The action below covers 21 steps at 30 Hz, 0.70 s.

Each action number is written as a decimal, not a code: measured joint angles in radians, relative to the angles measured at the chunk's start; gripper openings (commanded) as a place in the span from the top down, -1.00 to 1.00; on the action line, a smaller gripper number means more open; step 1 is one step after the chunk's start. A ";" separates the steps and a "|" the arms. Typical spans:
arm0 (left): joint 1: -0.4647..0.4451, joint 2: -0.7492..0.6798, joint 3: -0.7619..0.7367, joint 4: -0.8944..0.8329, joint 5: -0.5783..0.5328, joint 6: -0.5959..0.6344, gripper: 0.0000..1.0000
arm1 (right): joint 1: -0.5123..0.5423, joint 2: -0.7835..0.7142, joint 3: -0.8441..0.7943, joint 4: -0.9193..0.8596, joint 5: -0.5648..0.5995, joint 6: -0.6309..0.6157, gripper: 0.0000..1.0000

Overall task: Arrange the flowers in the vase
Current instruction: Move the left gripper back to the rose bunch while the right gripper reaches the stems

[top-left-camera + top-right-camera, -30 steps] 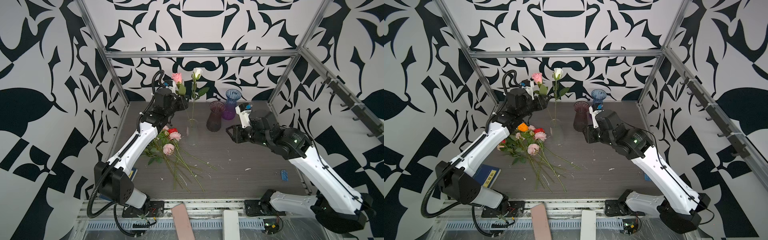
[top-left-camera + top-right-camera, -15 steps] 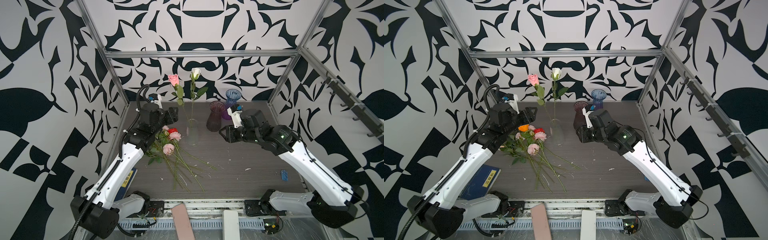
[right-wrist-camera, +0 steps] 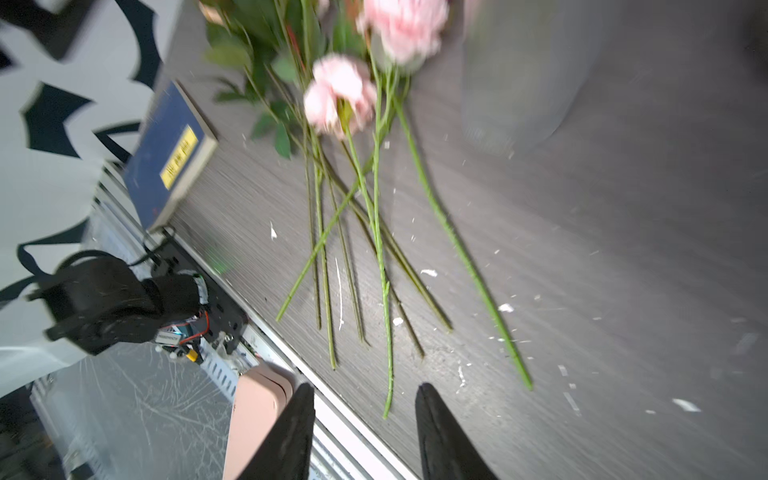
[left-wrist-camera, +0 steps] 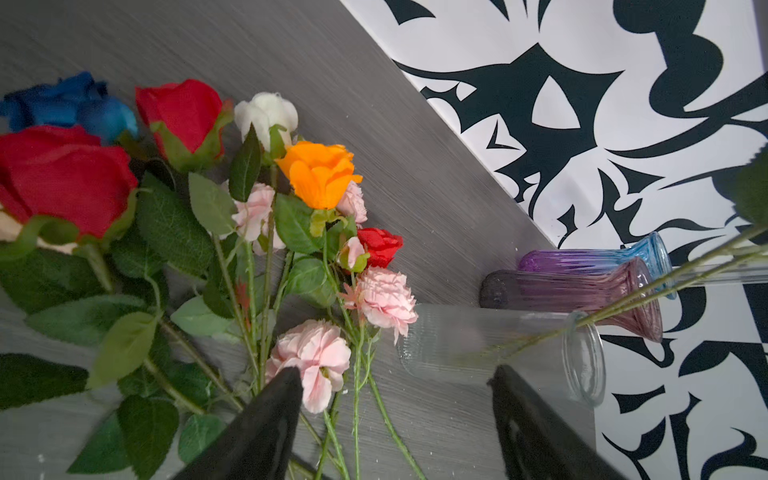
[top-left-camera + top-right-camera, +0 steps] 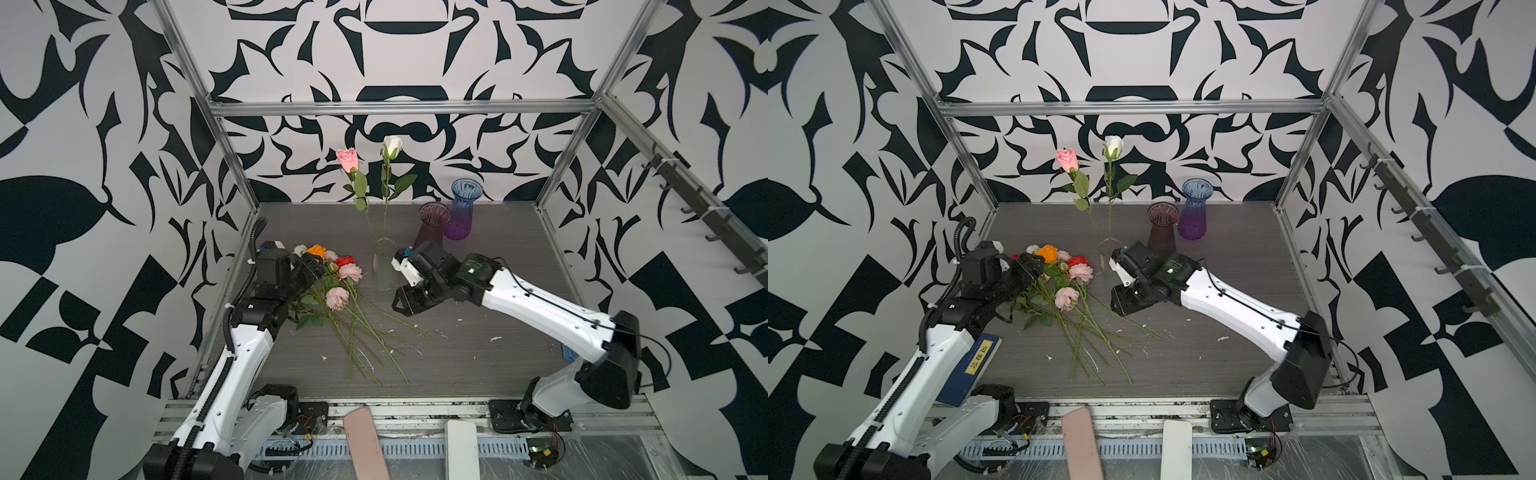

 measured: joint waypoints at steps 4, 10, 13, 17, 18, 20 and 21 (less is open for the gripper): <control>0.000 -0.037 -0.047 -0.002 0.012 -0.039 -0.52 | 0.017 0.120 0.003 0.004 -0.057 0.010 0.26; 0.000 -0.082 -0.036 -0.052 0.012 -0.014 -0.54 | 0.047 0.313 0.059 0.005 -0.136 0.049 0.30; 0.001 -0.084 -0.018 -0.092 0.014 0.017 -0.52 | 0.056 0.399 0.113 -0.003 -0.151 0.058 0.26; 0.001 -0.111 -0.016 -0.138 0.026 0.045 -0.51 | 0.061 0.490 0.207 -0.035 -0.153 0.049 0.25; 0.001 -0.125 -0.016 -0.146 0.030 0.049 -0.52 | 0.061 0.509 0.228 -0.048 -0.148 0.043 0.25; 0.002 -0.156 -0.016 -0.155 0.034 0.053 -0.53 | 0.061 0.528 0.245 -0.065 -0.135 0.031 0.26; 0.002 -0.172 -0.020 -0.156 0.034 0.053 -0.54 | 0.061 0.531 0.245 -0.076 -0.129 0.028 0.27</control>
